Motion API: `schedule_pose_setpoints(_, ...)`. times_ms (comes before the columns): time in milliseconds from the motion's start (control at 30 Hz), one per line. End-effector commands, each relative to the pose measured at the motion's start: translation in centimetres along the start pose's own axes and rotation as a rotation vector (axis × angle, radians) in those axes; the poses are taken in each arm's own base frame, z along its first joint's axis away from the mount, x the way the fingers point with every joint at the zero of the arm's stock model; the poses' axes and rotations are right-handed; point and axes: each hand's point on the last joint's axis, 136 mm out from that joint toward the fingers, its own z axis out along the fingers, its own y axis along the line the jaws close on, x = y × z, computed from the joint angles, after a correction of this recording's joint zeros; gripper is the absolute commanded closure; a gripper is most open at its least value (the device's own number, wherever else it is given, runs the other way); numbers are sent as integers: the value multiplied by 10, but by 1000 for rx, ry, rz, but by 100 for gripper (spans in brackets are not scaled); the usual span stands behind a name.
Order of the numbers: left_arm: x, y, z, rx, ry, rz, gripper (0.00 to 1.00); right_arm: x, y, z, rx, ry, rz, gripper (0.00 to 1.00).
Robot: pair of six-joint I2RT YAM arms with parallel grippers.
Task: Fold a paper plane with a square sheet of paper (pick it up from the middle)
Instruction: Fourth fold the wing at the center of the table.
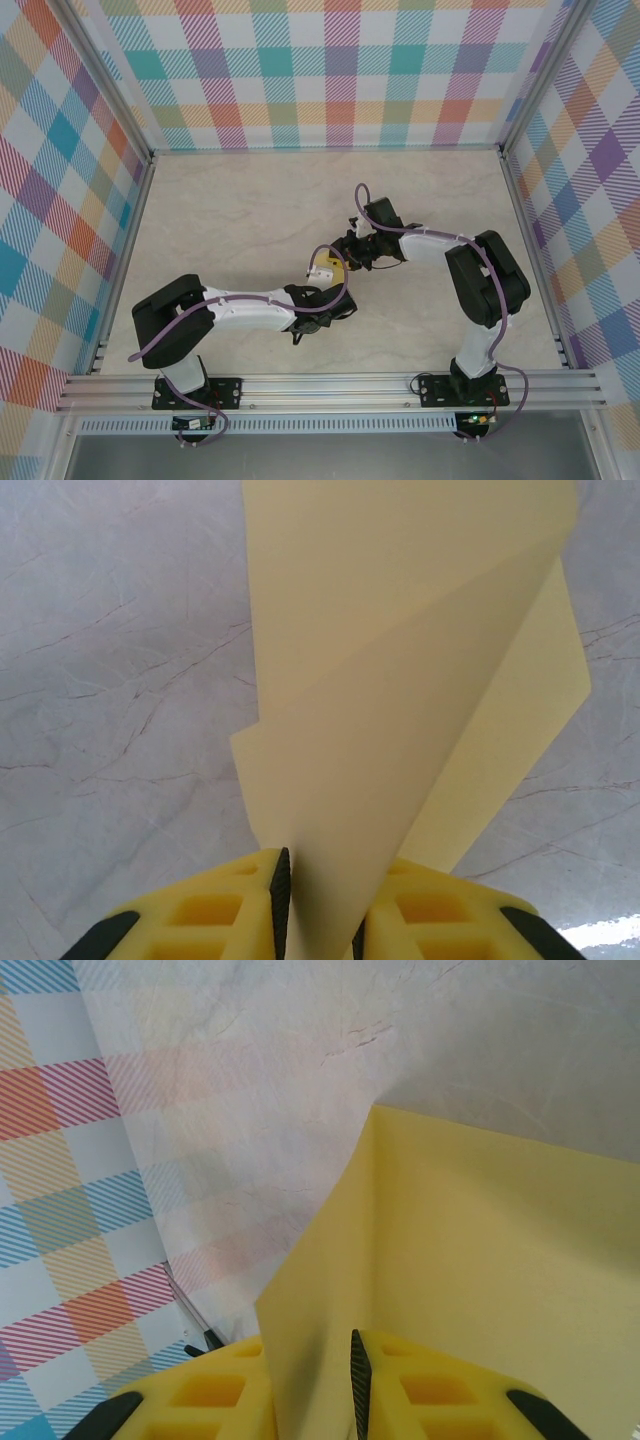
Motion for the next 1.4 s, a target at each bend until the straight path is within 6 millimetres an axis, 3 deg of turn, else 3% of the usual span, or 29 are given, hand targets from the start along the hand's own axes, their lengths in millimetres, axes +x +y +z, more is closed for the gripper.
schedule_pose_setpoints(0,-3,-7,-2,18,-16,5,78,1,4,0,-2,7,-30,75)
schedule_pose_setpoints(467,1,-14,3,84,13,-32,87,2,6,-6,17,-5,-49,72)
schedule_pose_setpoints(667,-4,-16,3,169,13,-82,90,3,6,-30,113,-66,-113,62)
schedule_pose_setpoints(933,-3,-21,7,392,57,-183,91,13,-17,-64,248,-186,-135,48)
schedule_pose_setpoints(1167,2,-20,15,530,123,-247,92,30,-19,-61,160,-177,-130,51)
schedule_pose_setpoints(1367,6,-16,20,580,160,-287,92,41,-8,-49,96,-127,-159,68)
